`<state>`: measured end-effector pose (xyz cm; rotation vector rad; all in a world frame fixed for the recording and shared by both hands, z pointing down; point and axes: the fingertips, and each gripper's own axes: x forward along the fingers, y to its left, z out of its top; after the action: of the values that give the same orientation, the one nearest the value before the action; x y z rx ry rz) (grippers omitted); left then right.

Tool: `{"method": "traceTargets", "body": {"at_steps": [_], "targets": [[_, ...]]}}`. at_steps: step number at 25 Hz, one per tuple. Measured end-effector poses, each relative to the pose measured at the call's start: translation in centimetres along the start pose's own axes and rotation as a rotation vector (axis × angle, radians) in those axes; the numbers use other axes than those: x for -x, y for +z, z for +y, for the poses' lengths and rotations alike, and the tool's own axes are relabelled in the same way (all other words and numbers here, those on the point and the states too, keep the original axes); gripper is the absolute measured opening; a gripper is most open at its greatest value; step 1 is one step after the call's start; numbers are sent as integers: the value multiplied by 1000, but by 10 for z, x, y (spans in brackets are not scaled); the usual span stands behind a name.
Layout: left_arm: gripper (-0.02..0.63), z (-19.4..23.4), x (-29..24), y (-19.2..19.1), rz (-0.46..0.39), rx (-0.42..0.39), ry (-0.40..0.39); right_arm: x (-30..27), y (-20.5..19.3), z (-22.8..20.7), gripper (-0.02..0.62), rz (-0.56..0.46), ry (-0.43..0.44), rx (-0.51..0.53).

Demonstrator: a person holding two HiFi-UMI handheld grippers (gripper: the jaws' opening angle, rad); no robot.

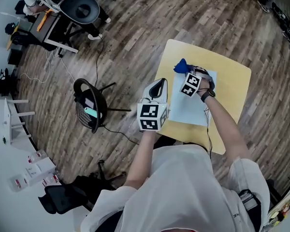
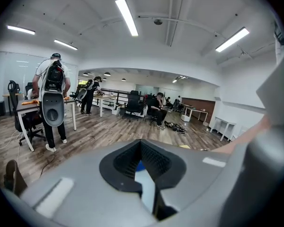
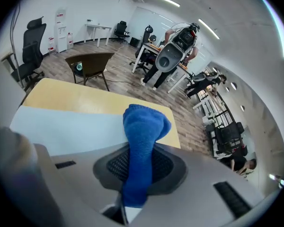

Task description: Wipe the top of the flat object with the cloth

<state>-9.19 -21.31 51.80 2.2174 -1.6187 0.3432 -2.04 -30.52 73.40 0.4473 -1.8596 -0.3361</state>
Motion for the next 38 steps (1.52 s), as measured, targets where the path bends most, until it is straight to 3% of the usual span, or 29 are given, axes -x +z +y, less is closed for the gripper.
{"method": "traceTargets", "body": {"at_steps": [11, 17, 21, 29, 34, 38], "targets": [[9, -56, -33, 7, 5, -20, -128, 35, -151, -18, 63, 186, -52, -150], [9, -65, -33, 10, 1, -19, -126, 46, -191, -23, 63, 236, -64, -212], [9, -53, -26, 7, -5, -3, -91, 53, -158, -26, 63, 170, -84, -212], [10, -9, 2, -5, -1, 55, 24, 37, -7, -8, 63, -50, -33, -84], [9, 12, 25, -10, -8, 67, 82, 10, 43, 14, 63, -59, 2, -8], [9, 22, 34, -14, -11, 80, 95, -5, 45, 25, 63, -15, 1, 35]]}}
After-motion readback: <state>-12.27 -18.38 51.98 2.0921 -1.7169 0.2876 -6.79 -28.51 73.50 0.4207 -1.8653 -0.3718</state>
